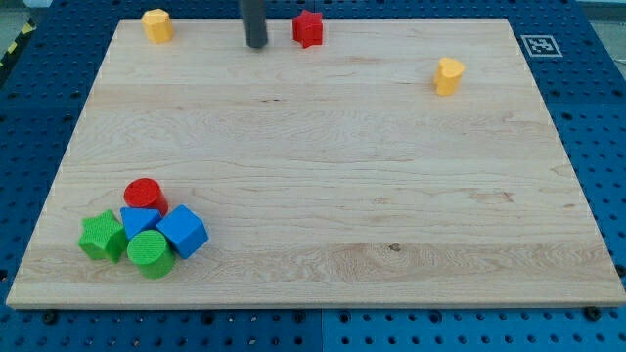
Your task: Push the green star right and up a bit
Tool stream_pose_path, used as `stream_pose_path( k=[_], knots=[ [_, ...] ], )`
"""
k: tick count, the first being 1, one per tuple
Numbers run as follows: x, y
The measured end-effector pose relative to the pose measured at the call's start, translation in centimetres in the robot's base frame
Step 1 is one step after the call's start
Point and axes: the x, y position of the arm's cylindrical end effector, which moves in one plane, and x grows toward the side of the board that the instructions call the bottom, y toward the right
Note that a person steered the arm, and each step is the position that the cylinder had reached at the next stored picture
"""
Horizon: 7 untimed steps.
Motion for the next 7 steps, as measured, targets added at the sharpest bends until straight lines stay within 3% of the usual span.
stream_pose_path(
  k=[1,3,5,7],
  knots=[
    [3.4,3.6],
    [3.4,3.5],
    [10.1,-6.5],
    [21.5,-18.9]
  ],
)
